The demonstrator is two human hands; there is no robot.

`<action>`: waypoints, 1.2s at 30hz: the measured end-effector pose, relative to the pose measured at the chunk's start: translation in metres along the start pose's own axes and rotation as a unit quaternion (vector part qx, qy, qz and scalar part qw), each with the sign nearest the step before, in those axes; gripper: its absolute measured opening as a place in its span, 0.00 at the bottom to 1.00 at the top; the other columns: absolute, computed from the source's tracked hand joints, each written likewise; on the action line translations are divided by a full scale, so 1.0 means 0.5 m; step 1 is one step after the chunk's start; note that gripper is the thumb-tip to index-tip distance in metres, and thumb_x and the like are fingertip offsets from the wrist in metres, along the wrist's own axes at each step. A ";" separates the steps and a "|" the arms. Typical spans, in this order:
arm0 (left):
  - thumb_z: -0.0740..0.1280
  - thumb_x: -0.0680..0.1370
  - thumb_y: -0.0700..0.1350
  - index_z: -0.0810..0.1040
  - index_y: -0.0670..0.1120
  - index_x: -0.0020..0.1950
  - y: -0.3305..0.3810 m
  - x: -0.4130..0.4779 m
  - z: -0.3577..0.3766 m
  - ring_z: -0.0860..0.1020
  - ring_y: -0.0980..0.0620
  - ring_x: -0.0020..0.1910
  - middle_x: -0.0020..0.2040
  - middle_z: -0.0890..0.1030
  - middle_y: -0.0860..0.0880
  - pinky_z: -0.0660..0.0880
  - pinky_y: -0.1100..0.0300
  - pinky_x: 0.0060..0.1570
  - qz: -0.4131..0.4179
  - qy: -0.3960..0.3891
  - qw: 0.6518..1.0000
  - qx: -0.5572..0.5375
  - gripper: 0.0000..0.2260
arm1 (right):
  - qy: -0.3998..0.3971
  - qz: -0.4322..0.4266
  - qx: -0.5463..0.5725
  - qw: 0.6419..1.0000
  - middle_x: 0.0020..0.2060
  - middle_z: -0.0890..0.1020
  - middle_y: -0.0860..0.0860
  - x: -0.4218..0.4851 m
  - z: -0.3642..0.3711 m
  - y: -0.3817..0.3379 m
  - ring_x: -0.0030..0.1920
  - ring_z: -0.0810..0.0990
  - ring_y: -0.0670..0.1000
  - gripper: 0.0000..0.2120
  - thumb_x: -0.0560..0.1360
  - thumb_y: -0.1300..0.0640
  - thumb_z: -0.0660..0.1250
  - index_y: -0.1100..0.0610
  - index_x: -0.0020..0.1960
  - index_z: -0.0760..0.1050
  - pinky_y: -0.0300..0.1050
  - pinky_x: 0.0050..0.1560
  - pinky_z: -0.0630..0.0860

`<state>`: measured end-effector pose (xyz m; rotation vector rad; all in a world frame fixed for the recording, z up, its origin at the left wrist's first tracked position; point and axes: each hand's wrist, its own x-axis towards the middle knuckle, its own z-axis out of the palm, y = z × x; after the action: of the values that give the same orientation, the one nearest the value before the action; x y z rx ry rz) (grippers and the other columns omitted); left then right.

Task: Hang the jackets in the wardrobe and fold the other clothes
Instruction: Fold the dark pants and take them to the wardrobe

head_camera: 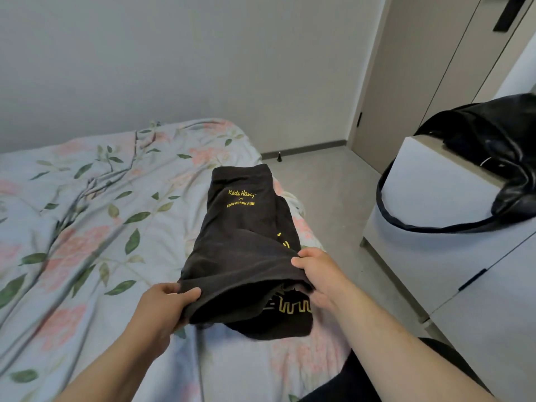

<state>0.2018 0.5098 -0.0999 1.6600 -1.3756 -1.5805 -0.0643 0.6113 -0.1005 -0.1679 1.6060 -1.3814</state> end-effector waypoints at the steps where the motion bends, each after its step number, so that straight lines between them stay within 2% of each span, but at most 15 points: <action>1: 0.75 0.73 0.39 0.81 0.39 0.46 -0.005 -0.005 0.009 0.81 0.46 0.32 0.38 0.84 0.42 0.76 0.57 0.33 -0.005 -0.004 1.000 0.000 0.06 | 0.028 -0.004 -0.013 1.000 0.48 0.81 0.58 -0.001 -0.011 0.008 0.41 0.81 0.55 0.09 0.75 0.66 0.64 0.53 0.50 0.75 0.41 0.28 0.75; 3: 0.75 0.73 0.39 0.78 0.40 0.42 -0.030 -0.010 0.023 0.77 0.49 0.29 0.35 0.82 0.44 0.73 0.62 0.27 -0.032 -0.012 0.999 0.022 0.06 | 0.069 -0.009 -0.059 0.996 0.50 0.81 0.58 -0.007 -0.031 0.046 0.44 0.81 0.56 0.12 0.75 0.66 0.63 0.53 0.52 0.75 0.45 0.32 0.77; 5: 0.74 0.75 0.41 0.71 0.42 0.36 -0.064 -0.012 0.030 0.70 0.51 0.25 0.29 0.75 0.46 0.67 0.66 0.22 -0.078 -0.037 0.995 0.054 0.14 | 0.085 -0.003 -0.115 0.990 0.53 0.81 0.55 -0.021 -0.046 0.094 0.49 0.81 0.55 0.13 0.75 0.66 0.62 0.52 0.54 0.75 0.48 0.45 0.80; 8: 0.72 0.77 0.44 0.69 0.44 0.36 -0.099 -0.011 0.033 0.69 0.49 0.26 0.30 0.71 0.44 0.70 0.64 0.25 -0.100 -0.035 0.992 0.075 0.14 | 0.063 0.013 -0.162 0.985 0.54 0.80 0.52 -0.024 -0.057 0.150 0.51 0.81 0.54 0.14 0.77 0.65 0.61 0.54 0.61 0.73 0.50 0.53 0.81; 10: 0.71 0.77 0.41 0.69 0.43 0.37 -0.109 -0.011 0.030 0.68 0.48 0.27 0.32 0.70 0.43 0.69 0.61 0.27 -0.083 -0.022 0.995 0.058 0.14 | 0.054 0.017 -0.178 0.982 0.55 0.82 0.53 -0.024 -0.061 0.156 0.52 0.82 0.54 0.12 0.78 0.63 0.60 0.56 0.60 0.75 0.50 0.52 0.82; 12: 0.73 0.76 0.40 0.69 0.43 0.37 -0.107 -0.014 0.020 0.65 0.51 0.23 0.30 0.69 0.44 0.64 0.64 0.24 -0.083 -0.012 0.996 0.029 0.14 | 0.057 -0.001 -0.191 0.980 0.48 0.85 0.53 -0.029 -0.065 0.150 0.48 0.83 0.54 0.11 0.79 0.64 0.59 0.57 0.52 0.80 0.49 0.51 0.82; 16: 0.74 0.75 0.50 0.69 0.43 0.35 -0.097 -0.022 0.005 0.59 0.53 0.22 0.27 0.66 0.47 0.55 0.64 0.26 -0.146 -0.061 0.987 0.007 0.19 | 0.155 -0.027 -0.167 0.973 0.44 0.83 0.55 -0.033 -0.081 0.141 0.45 0.81 0.55 0.12 0.80 0.63 0.58 0.57 0.45 0.79 0.42 0.39 0.76; 18: 0.74 0.74 0.54 0.79 0.41 0.33 -0.097 -0.017 0.012 0.69 0.49 0.23 0.28 0.76 0.47 0.62 0.63 0.27 -0.133 -0.072 0.987 0.053 0.18 | 0.179 -0.025 -0.141 0.973 0.44 0.82 0.57 -0.029 -0.088 0.141 0.46 0.81 0.58 0.12 0.81 0.63 0.58 0.59 0.45 0.78 0.43 0.40 0.76; 20: 0.73 0.74 0.55 0.85 0.43 0.37 -0.099 -0.011 0.024 0.81 0.47 0.37 0.38 0.85 0.48 0.75 0.58 0.39 -0.097 -0.066 0.987 0.110 0.15 | 0.161 0.000 -0.128 0.979 0.44 0.83 0.58 -0.028 -0.090 0.142 0.47 0.81 0.60 0.11 0.80 0.64 0.58 0.60 0.45 0.79 0.46 0.45 0.78; 22: 0.74 0.73 0.58 0.84 0.46 0.41 -0.096 -0.016 0.030 0.82 0.49 0.45 0.45 0.85 0.48 0.75 0.57 0.48 -0.100 -0.077 0.983 0.131 0.14 | 0.102 0.029 -0.163 0.981 0.43 0.84 0.57 -0.034 -0.087 0.144 0.46 0.82 0.59 0.08 0.78 0.65 0.62 0.60 0.45 0.80 0.49 0.50 0.80; 25: 0.76 0.67 0.64 0.84 0.47 0.44 -0.098 -0.023 0.037 0.83 0.51 0.46 0.44 0.86 0.51 0.76 0.60 0.48 -0.097 -0.116 0.973 0.177 0.20 | 0.062 0.015 -0.246 0.967 0.33 0.80 0.55 -0.039 -0.072 0.152 0.36 0.79 0.53 0.09 0.73 0.61 0.68 0.58 0.34 0.74 0.44 0.38 0.74; 28: 0.75 0.69 0.59 0.83 0.48 0.42 -0.110 -0.033 0.057 0.81 0.55 0.41 0.38 0.84 0.52 0.73 0.65 0.38 -0.033 -0.083 0.966 0.244 0.15 | 0.095 -0.003 -0.275 0.957 0.38 0.79 0.50 -0.043 -0.050 0.159 0.37 0.78 0.49 0.09 0.73 0.53 0.69 0.55 0.40 0.70 0.39 0.33 0.70; 30: 0.73 0.72 0.55 0.81 0.47 0.42 -0.121 -0.040 0.066 0.80 0.53 0.42 0.39 0.83 0.50 0.71 0.64 0.36 -0.016 -0.059 0.970 0.237 0.12 | 0.102 -0.001 -0.291 0.951 0.43 0.78 0.51 -0.045 -0.046 0.158 0.42 0.79 0.49 0.09 0.72 0.54 0.69 0.54 0.46 0.70 0.39 0.33 0.70; 33: 0.71 0.76 0.50 0.81 0.46 0.48 -0.127 -0.037 0.057 0.80 0.51 0.46 0.45 0.83 0.49 0.72 0.59 0.43 -0.010 -0.046 0.982 0.183 0.08 | 0.073 0.033 -0.300 0.951 0.41 0.79 0.53 -0.046 -0.058 0.146 0.41 0.78 0.51 0.01 0.74 0.62 0.64 0.57 0.44 0.74 0.39 0.33 0.70; 36: 0.70 0.78 0.43 0.79 0.39 0.53 -0.131 -0.036 0.027 0.80 0.41 0.49 0.50 0.82 0.40 0.77 0.47 0.53 -0.019 -0.024 0.995 0.090 0.08 | 0.070 0.019 -0.255 0.964 0.39 0.78 0.55 -0.054 -0.069 0.138 0.39 0.77 0.54 0.06 0.73 0.66 0.59 0.62 0.41 0.73 0.41 0.37 0.70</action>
<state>0.2143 0.5552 -0.1508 1.7722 -1.5607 -1.5671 -0.0436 0.6760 -0.1456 -0.3477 2.0505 -0.9401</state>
